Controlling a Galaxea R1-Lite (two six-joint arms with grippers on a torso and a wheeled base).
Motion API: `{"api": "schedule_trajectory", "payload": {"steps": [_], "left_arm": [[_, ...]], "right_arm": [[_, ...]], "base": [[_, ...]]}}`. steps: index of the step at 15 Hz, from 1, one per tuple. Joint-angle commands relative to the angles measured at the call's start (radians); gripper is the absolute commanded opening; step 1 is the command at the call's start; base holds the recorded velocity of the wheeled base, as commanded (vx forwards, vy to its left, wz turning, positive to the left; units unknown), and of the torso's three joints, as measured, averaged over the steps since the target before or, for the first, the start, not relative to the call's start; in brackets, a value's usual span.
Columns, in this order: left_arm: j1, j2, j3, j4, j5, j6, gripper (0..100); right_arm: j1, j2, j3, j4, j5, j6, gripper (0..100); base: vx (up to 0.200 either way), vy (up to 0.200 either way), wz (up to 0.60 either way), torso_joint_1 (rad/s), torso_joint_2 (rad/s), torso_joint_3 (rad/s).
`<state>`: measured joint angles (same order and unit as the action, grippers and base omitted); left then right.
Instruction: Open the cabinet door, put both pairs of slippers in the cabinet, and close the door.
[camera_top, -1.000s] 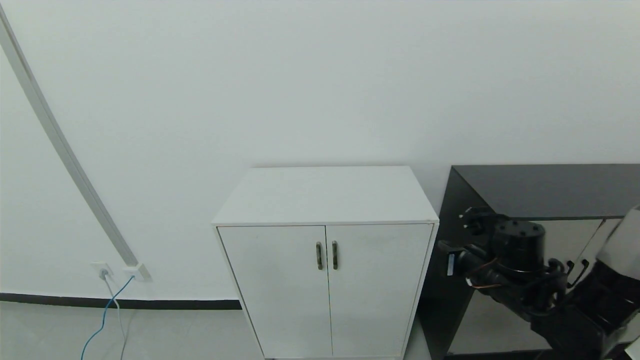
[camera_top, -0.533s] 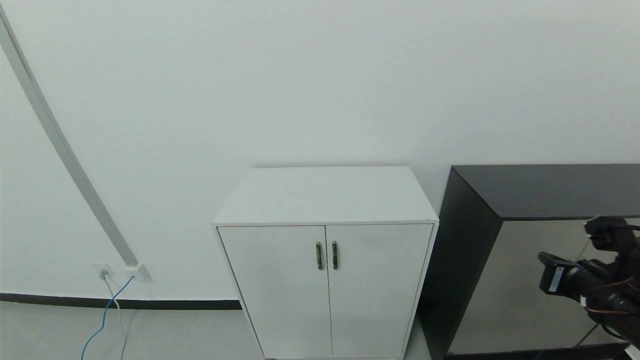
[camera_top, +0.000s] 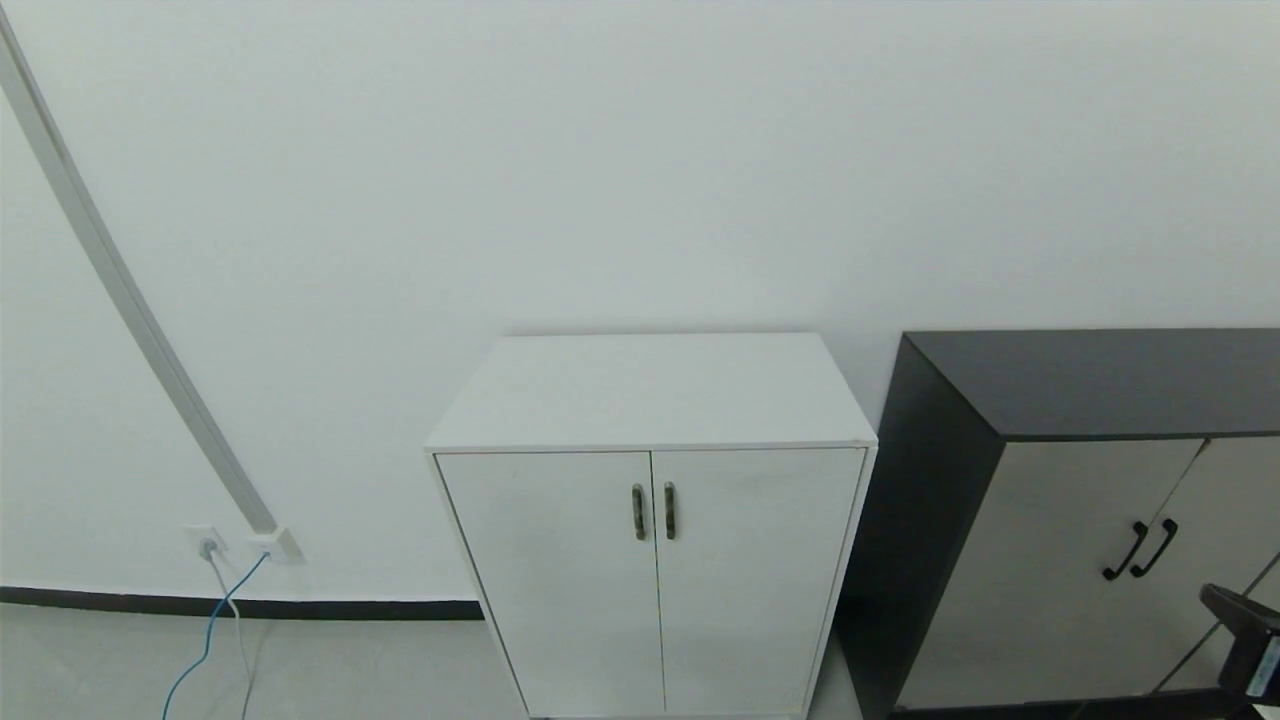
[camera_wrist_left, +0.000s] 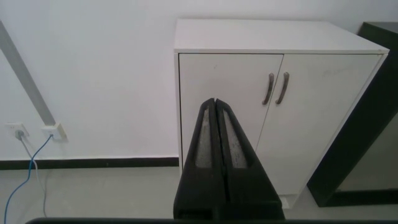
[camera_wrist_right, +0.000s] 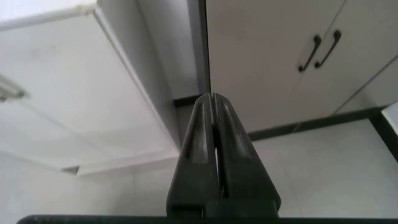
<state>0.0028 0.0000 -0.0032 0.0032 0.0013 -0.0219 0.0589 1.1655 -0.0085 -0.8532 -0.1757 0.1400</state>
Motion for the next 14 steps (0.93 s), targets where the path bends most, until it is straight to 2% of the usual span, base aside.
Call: {"api": "schedule_trajectory", "payload": {"steps": [1,4,6,8,10,14], "left_arm": [[0.000,0.002,0.000,0.000,0.000,0.000,0],[0.000,0.002,0.000,0.000,-0.001,0.000,0],[0.000,0.000,0.000,0.000,0.000,0.000,0],[0.000,0.002,0.000,0.000,0.000,-0.001,0],[0.000,0.002,0.000,0.000,0.000,0.000,0],[0.000,0.002,0.000,0.000,0.000,-0.001,0]], "right_arm": [[0.004,-0.328,-0.014,0.253,0.030,0.000,0],[0.004,-0.518,-0.045,0.468,0.048,0.000,0],[0.012,-0.715,-0.084,0.681,0.070,-0.014,0],[0.013,-0.848,-0.099,0.796,0.088,-0.053,0],[0.013,-0.943,-0.105,0.864,0.105,-0.079,0],[0.019,-1.066,-0.080,0.895,0.163,-0.089,0]], "base": [[0.000,0.000,0.00,0.000,0.00,0.000],[0.000,0.000,0.00,0.000,0.00,0.000],[0.000,0.000,0.00,0.000,0.00,0.000],[0.000,0.000,0.00,0.000,0.00,0.000],[0.000,0.000,0.00,0.000,0.00,0.000],[0.000,0.000,0.00,0.000,0.00,0.000]]}}
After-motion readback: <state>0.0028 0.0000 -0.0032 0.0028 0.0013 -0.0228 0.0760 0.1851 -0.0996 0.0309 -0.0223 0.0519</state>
